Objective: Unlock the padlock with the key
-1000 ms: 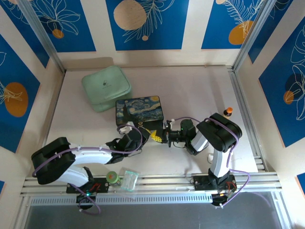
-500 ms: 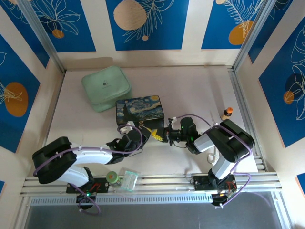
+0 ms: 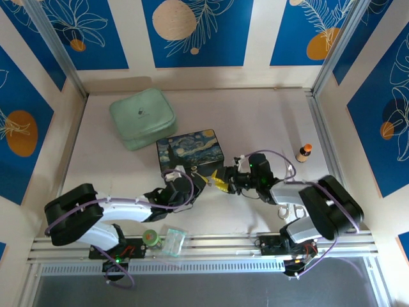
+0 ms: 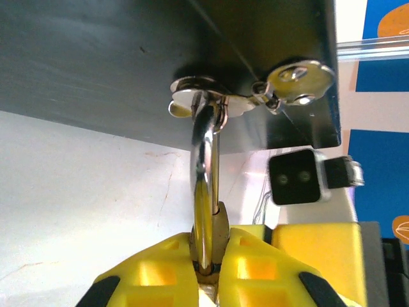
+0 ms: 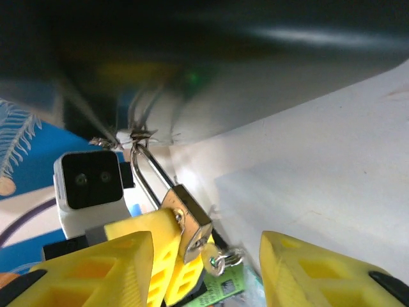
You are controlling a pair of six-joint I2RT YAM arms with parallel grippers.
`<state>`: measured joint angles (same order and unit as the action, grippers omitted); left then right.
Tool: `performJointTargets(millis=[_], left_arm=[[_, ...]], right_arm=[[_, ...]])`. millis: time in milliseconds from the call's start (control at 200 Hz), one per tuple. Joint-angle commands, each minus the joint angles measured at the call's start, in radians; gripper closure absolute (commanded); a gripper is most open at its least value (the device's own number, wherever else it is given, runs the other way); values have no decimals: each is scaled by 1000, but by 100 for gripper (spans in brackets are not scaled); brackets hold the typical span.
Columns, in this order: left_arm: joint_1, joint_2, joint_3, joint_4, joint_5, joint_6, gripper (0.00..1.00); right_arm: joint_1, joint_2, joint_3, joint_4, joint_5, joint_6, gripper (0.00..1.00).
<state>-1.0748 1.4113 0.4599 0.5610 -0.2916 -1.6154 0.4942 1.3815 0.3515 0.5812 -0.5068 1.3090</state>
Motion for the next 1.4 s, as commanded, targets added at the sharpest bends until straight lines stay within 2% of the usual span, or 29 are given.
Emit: performJointTargets(millis=[0, 125, 145, 170, 200, 215, 225, 320, 365, 450, 575, 750, 905, 1056, 1126, 1321, 1396], left_arm=[[-5, -5, 6, 37, 10, 5, 100], [-2, -2, 10, 11, 11, 0, 100], [-2, -2, 9, 7, 11, -1, 100], [-1, -2, 9, 8, 12, -3, 100], [-1, -3, 7, 7, 15, -4, 100], [-1, -4, 6, 5, 14, -6, 100], [-1, -4, 6, 4, 14, -6, 100], [-1, -28, 11, -47, 15, 5, 100], [-1, -48, 22, -109, 11, 14, 100], [2, -86, 34, -200, 4, 27, 100], [23, -122, 29, -251, 37, 34, 100], [35, -153, 18, -311, 46, 45, 100], [39, -181, 10, -334, 46, 58, 100], [42, -213, 9, -370, 29, 72, 100], [42, -220, 9, -372, 32, 75, 100], [42, -226, 18, -377, 43, 98, 100], [44, -227, 7, -361, 45, 89, 100]], right_arm=[[0, -131, 46, -402, 85, -216, 48], [2, -252, 98, -653, 218, -388, 38], [5, -266, 109, -689, 241, -414, 31], [7, -280, 121, -731, 277, -444, 29], [14, -299, 136, -784, 331, -468, 16], [18, -308, 145, -804, 358, -487, 4], [23, -314, 150, -816, 374, -503, 0], [64, -375, 178, -849, 490, -693, 0], [95, -408, 179, -841, 544, -775, 6], [166, -457, 178, -816, 675, -897, 8], [260, -469, 175, -772, 789, -1045, 11], [331, -433, 169, -686, 798, -1124, 16], [464, -404, 133, -550, 886, -1242, 16], [551, -327, 122, -466, 898, -1366, 20], [564, -285, 122, -435, 872, -1396, 30], [617, -192, 122, -346, 874, -1478, 41], [637, -158, 129, -340, 867, -1507, 49]])
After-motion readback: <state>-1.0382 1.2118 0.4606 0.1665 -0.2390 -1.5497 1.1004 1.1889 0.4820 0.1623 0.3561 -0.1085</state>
